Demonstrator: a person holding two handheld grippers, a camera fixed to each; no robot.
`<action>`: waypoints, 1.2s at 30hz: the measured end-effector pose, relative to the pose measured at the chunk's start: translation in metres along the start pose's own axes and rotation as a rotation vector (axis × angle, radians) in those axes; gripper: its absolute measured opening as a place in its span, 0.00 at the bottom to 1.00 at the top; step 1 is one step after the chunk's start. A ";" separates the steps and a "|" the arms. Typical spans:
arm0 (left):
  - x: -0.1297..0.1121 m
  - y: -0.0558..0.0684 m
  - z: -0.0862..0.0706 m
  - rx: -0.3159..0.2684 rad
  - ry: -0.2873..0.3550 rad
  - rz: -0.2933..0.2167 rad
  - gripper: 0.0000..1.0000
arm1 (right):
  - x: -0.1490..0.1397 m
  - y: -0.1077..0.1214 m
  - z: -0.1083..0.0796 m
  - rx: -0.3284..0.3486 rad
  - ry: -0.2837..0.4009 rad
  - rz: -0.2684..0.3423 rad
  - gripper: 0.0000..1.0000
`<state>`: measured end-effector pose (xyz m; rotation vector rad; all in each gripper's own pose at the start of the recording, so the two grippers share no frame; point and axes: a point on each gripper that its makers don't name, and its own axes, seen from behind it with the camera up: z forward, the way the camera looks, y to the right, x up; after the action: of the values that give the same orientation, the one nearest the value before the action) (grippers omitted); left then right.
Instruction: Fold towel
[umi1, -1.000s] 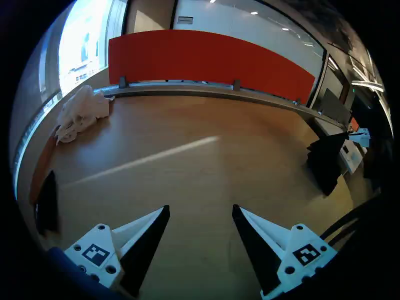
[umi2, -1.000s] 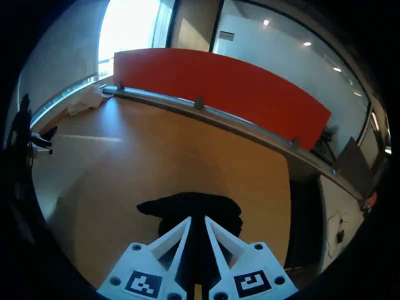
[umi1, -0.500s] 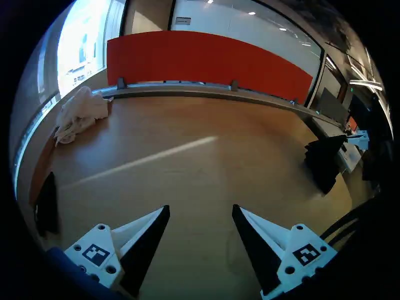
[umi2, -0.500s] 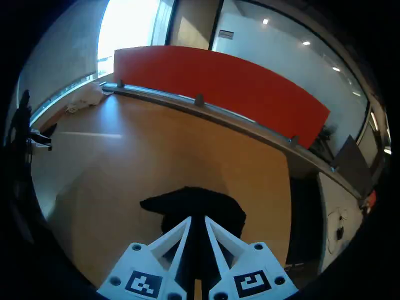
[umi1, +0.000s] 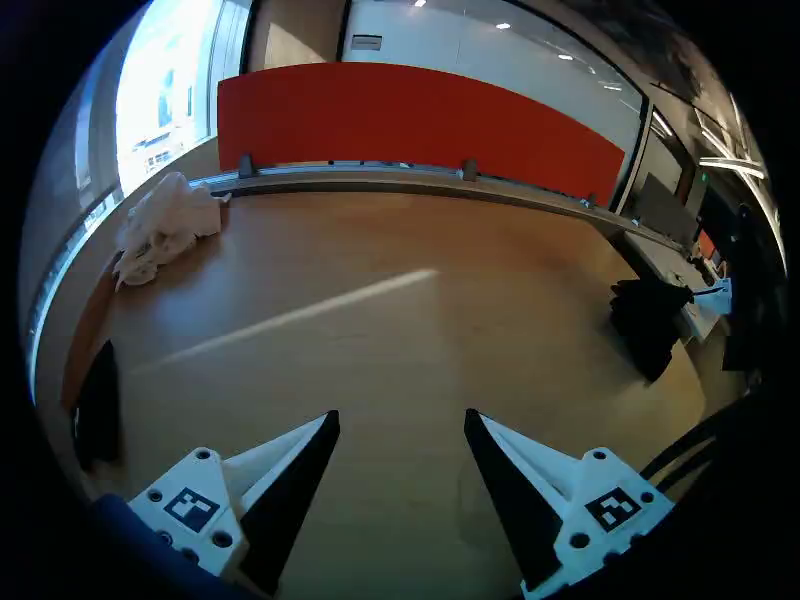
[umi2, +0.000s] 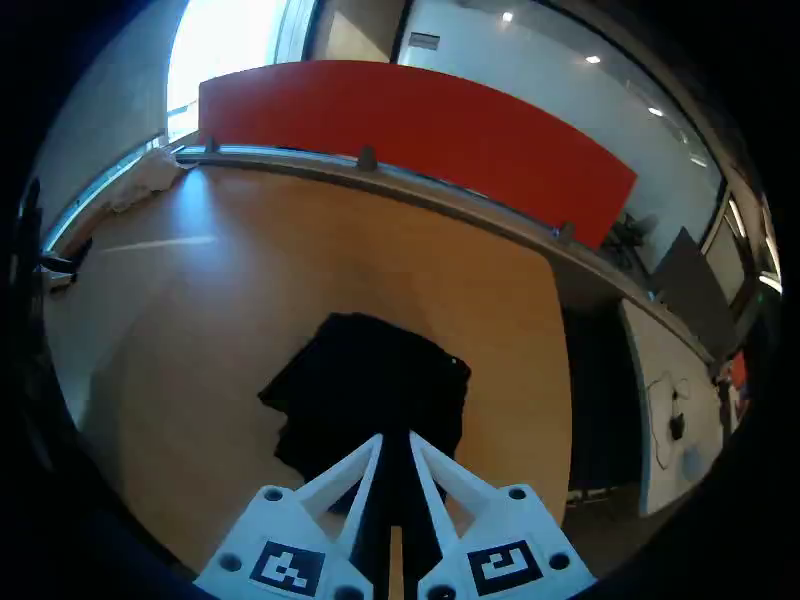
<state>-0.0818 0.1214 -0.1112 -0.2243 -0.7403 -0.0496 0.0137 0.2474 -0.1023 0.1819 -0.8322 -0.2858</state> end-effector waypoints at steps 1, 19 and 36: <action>0.000 0.000 0.000 0.001 -0.001 0.001 0.93 | -0.005 0.002 0.001 -0.003 -0.009 0.003 0.03; -0.003 0.003 -0.001 0.020 -0.015 0.019 0.93 | -0.073 0.013 0.033 -0.024 -0.109 0.074 0.03; -0.005 0.006 0.001 0.040 -0.031 0.026 0.93 | -0.100 0.009 0.063 -0.023 -0.141 0.125 0.03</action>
<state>-0.0855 0.1271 -0.1152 -0.1964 -0.7683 -0.0066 -0.0951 0.2851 -0.1281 0.0884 -0.9760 -0.1919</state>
